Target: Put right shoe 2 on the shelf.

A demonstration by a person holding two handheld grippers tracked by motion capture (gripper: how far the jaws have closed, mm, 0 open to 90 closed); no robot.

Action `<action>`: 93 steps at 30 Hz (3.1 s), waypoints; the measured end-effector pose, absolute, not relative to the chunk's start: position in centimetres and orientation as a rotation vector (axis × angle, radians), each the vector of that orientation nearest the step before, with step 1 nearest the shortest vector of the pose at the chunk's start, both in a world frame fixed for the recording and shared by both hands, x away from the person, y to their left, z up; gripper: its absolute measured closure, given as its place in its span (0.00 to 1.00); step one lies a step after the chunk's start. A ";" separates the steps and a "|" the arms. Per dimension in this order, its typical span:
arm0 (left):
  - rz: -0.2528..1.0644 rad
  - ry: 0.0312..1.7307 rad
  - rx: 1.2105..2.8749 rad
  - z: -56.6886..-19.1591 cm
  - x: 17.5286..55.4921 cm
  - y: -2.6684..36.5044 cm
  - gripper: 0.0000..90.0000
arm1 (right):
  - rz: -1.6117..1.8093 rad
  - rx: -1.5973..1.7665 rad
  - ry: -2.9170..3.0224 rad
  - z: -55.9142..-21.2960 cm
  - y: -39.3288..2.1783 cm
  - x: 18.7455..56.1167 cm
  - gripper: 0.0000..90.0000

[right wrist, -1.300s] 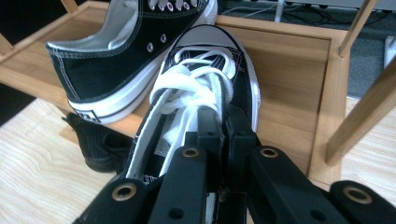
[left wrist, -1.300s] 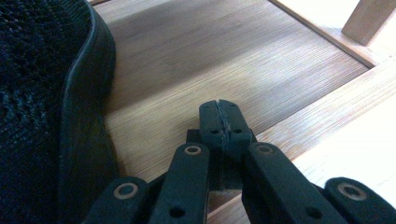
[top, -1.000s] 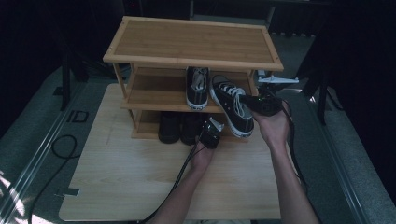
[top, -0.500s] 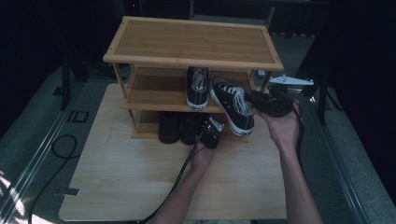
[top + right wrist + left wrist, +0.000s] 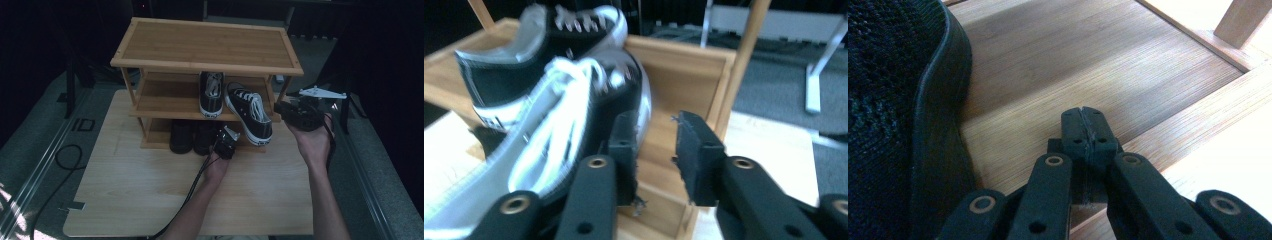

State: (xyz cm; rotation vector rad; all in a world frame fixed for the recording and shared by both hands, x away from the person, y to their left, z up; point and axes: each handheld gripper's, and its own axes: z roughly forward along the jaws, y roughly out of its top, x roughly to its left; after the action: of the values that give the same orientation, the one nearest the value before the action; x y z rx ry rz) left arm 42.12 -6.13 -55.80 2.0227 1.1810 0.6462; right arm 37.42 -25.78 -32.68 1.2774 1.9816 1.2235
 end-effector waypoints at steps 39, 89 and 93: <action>0.648 1.182 2.023 -55.8 42.1 -6.2 1.00 | 1.002 1.134 2.198 -37.4 -24.7 30.1 1.00; 0.655 1.187 2.028 -55.8 42.1 -6.2 1.00 | 1.169 1.072 2.202 -37.6 -22.5 29.8 1.00; 0.655 1.188 2.026 -55.8 42.1 -6.2 1.00 | 1.174 1.068 2.210 -37.6 -22.3 30.0 1.00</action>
State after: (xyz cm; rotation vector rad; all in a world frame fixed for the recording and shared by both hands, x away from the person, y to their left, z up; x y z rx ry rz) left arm 42.07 -6.21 -55.79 2.0264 1.1879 0.6553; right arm 29.99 -22.27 -37.63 1.0678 2.2102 1.1738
